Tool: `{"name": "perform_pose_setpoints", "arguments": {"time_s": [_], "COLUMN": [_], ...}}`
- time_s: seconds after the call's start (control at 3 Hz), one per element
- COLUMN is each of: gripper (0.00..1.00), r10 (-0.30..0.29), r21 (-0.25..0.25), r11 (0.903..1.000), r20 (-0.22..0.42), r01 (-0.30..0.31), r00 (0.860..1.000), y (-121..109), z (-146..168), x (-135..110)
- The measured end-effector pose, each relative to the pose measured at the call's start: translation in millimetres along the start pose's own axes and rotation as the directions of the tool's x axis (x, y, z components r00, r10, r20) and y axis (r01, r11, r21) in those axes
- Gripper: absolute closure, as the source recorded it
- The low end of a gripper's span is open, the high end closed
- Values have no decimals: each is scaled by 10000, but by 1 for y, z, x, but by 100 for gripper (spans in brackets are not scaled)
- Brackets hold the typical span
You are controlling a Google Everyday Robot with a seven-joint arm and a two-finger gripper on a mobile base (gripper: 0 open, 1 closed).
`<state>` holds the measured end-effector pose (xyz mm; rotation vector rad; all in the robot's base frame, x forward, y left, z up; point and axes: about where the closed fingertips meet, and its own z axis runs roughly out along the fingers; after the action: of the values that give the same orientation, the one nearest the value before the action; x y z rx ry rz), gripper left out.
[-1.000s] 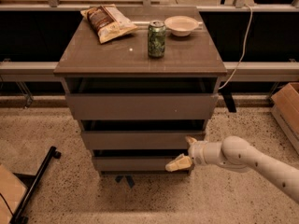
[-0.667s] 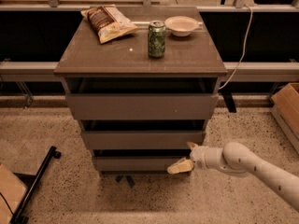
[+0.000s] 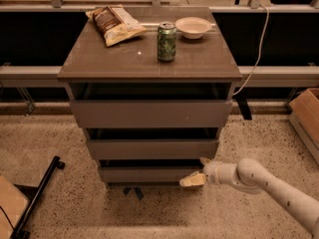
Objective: Open bottom drawer
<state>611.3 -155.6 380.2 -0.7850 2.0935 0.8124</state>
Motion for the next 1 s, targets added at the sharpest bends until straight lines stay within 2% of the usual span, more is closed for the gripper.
{"name": "perform_pose_setpoints", "arguments": {"time_s": [0.33, 0.67, 1.0], "gripper": [0, 0, 0], "r10": [-48, 209, 551], "r21": [201, 49, 131], "r11": [9998, 9998, 9984], "r20": [-7, -180, -223], "r01": [48, -208, -548], "r00": [10000, 9996, 9982], "y": [2, -7, -33], "z": [8, 36, 55], "x": [-1, 15, 27]}}
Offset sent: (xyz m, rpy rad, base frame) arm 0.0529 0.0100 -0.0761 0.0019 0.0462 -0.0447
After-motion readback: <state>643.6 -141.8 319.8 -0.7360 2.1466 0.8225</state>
